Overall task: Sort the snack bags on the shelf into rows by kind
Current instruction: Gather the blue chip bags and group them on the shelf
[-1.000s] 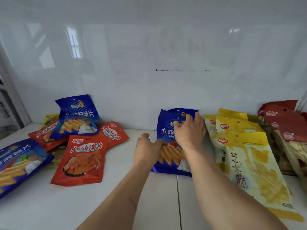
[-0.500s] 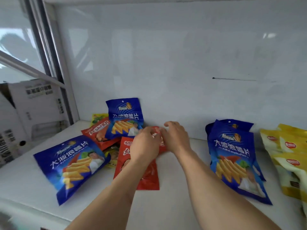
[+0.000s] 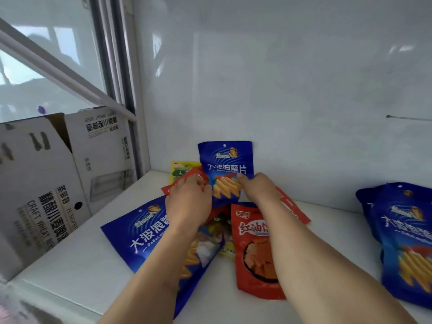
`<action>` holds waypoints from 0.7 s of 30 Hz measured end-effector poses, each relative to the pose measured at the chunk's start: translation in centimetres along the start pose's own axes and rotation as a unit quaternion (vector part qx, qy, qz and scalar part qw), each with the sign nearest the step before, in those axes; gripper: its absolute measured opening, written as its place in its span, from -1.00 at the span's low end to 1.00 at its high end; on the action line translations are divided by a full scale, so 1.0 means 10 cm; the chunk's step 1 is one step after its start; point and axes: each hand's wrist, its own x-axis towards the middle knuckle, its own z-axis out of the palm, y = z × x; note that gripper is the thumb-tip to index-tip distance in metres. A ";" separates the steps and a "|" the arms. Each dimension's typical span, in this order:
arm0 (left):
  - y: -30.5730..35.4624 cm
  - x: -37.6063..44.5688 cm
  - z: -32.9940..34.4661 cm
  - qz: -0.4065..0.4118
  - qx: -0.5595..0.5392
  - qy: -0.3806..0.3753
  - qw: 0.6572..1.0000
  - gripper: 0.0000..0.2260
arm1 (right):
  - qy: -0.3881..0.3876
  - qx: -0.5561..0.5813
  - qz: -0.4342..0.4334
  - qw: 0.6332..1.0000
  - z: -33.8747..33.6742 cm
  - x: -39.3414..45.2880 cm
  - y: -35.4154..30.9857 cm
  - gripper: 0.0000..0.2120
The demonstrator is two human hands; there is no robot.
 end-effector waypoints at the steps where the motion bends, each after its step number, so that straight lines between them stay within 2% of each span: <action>1: -0.05 0.01 -0.02 -0.002 0.013 -0.001 1.000 -0.65 | -0.002 0.002 0.008 1.000 0.02 0.01 -0.03 -0.44; 11: -0.37 -0.14 -0.16 -0.016 0.076 0.022 0.997 -0.55 | 0.019 0.172 0.007 0.985 0.03 0.01 -0.11 -0.53; 16: -0.53 -0.37 -0.26 -0.068 0.131 0.073 0.986 -0.36 | -0.010 0.279 -0.035 0.959 -0.07 -0.14 -0.08 -0.84; 21: -0.72 -0.63 -0.31 -0.119 0.160 0.049 0.979 -0.23 | -0.016 0.347 -0.061 0.936 -0.10 -0.35 0.00 -0.80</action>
